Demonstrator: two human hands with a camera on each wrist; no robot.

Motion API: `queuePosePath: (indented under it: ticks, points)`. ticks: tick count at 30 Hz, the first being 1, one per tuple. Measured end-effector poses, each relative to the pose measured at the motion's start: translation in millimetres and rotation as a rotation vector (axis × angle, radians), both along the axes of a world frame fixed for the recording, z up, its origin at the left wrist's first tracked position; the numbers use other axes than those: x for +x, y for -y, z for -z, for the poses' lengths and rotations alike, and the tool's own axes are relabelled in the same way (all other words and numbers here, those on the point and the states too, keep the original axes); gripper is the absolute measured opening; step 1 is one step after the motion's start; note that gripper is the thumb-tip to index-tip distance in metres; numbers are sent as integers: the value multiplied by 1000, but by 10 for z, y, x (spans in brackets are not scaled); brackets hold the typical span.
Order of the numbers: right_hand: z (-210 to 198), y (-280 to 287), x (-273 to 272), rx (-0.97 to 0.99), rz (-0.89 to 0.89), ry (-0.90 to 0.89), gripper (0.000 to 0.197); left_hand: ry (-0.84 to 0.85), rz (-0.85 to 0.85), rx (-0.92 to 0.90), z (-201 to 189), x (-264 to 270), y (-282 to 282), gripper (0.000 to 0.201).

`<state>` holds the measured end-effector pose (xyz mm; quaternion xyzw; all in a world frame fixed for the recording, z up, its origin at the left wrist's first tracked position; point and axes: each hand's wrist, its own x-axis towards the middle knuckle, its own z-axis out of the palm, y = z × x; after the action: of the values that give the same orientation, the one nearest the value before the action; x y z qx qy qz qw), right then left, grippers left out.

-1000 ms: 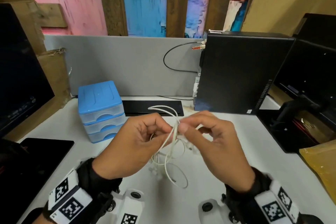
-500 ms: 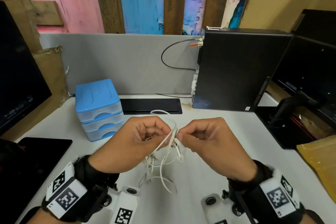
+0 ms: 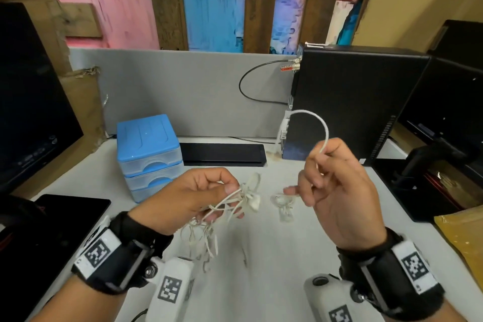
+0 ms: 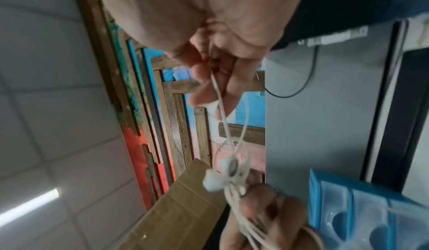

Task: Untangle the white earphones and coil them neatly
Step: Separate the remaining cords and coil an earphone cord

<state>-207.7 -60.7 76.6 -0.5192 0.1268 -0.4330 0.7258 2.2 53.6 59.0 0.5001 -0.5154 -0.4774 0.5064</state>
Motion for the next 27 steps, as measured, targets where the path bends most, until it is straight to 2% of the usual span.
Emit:
queuePosePath:
  ticks: [2, 4, 5, 8, 10, 13, 15, 17, 19, 20, 22, 24, 25, 27]
  points:
    - [67, 38, -42, -282, -8, -148, 10, -50, -9, -9, 32, 54, 8, 13]
    - [147, 66, -66, -651, 69, -387, 15, -77, -22, -7, 77, 94, 28, 13]
    - [186, 80, -67, -772, 106, -488, 17, -94, -24, -10, 102, 111, 37, 13]
    - [267, 124, -61, -962, 117, -739, 20, -154, -13, -19, 143, 145, 50, 30]
    - [264, 158, -81, -984, 109, -761, 18, -175, -17, -20, 147, 166, 53, 36]
    - [187, 294, -119, -935, 278, -608, 8, -135, -17, -26, 148, 204, 55, 33]
    - [107, 444, -175, -781, 468, -543, 13, -90, -19, -20, 150, 216, 58, 24]
    - [61, 607, -282, -585, 681, -478, 20, -56, -22, -15, 171, 229, 68, 29]
    - [22, 724, -424, -455, 859, -392, 14, -33, -29, -5, 197, 235, 92, 35]
    - [-10, 754, -485, -397, 907, -326, 10, -24, -40, 0, 206, 236, 102, 31]
    - [-86, 812, -584, -209, 856, -111, 8, -17, -59, 4, 227, 242, 123, 21]
    - [-176, 812, -618, 51, 663, 107, 11, -28, -59, -6, 246, 253, 131, 19]
    - [-219, 787, -614, 140, 571, 160, 15, -30, -60, -4, 256, 263, 132, 20]
    - [-245, 766, -585, 194, 494, 124, 23, -21, -74, 19, 276, 292, 139, 26]
